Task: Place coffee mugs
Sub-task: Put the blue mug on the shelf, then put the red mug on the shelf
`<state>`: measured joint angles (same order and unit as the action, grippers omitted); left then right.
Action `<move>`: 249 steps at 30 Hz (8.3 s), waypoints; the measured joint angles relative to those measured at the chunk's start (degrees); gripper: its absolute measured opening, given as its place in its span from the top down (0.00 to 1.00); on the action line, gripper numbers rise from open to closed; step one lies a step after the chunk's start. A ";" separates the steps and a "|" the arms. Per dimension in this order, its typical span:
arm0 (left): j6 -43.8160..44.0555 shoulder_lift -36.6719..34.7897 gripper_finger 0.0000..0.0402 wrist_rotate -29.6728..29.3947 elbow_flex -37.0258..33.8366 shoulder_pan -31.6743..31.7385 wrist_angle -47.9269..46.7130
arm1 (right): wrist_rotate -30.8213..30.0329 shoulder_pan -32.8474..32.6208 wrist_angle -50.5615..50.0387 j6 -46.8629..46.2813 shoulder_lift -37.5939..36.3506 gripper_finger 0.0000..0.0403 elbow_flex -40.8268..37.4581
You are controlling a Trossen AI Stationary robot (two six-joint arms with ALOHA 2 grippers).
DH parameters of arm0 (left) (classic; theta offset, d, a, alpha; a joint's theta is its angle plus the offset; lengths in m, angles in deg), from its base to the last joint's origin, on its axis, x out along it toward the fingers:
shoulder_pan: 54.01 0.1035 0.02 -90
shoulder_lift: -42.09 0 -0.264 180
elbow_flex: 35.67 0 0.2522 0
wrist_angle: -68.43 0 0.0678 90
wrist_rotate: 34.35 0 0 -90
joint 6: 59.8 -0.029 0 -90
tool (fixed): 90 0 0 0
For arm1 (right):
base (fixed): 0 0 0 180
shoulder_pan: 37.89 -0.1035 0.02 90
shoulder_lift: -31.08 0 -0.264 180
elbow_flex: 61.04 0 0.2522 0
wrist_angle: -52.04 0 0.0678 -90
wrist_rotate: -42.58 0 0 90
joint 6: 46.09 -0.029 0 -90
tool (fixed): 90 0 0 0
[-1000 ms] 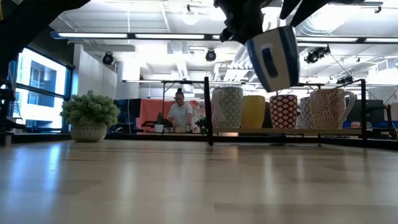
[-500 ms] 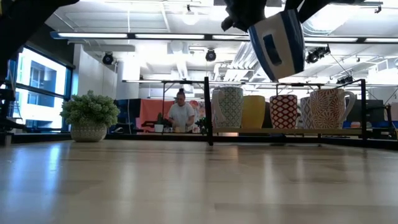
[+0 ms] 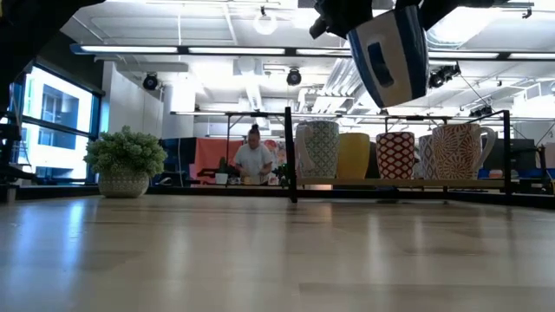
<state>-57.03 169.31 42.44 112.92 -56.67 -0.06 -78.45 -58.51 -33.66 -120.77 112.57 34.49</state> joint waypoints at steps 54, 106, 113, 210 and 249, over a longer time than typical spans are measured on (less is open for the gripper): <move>-0.82 0.14 0.91 -1.31 0.11 -1.32 -2.67 | 0.33 -1.15 1.44 -1.26 3.58 1.00 -0.20; 8.87 -12.76 0.72 -7.74 -1.64 -3.52 -35.27 | 0.04 13.70 -3.34 12.49 -0.22 1.00 -0.15; 13.58 -13.09 0.72 -4.86 -10.18 -7.03 -35.22 | 0.38 23.30 -3.12 22.50 -0.67 1.00 -0.09; 48.56 -12.90 0.72 -5.84 -38.77 -23.45 -32.75 | 16.25 50.86 9.03 48.13 13.81 1.00 -0.20; 48.01 -12.90 0.72 -7.59 -38.77 -23.45 -33.32 | 16.39 50.60 -3.07 47.78 13.79 0.73 10.88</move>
<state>-9.01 156.41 34.85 74.15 -80.12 -33.37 -62.06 -7.91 -36.74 -72.99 126.37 45.38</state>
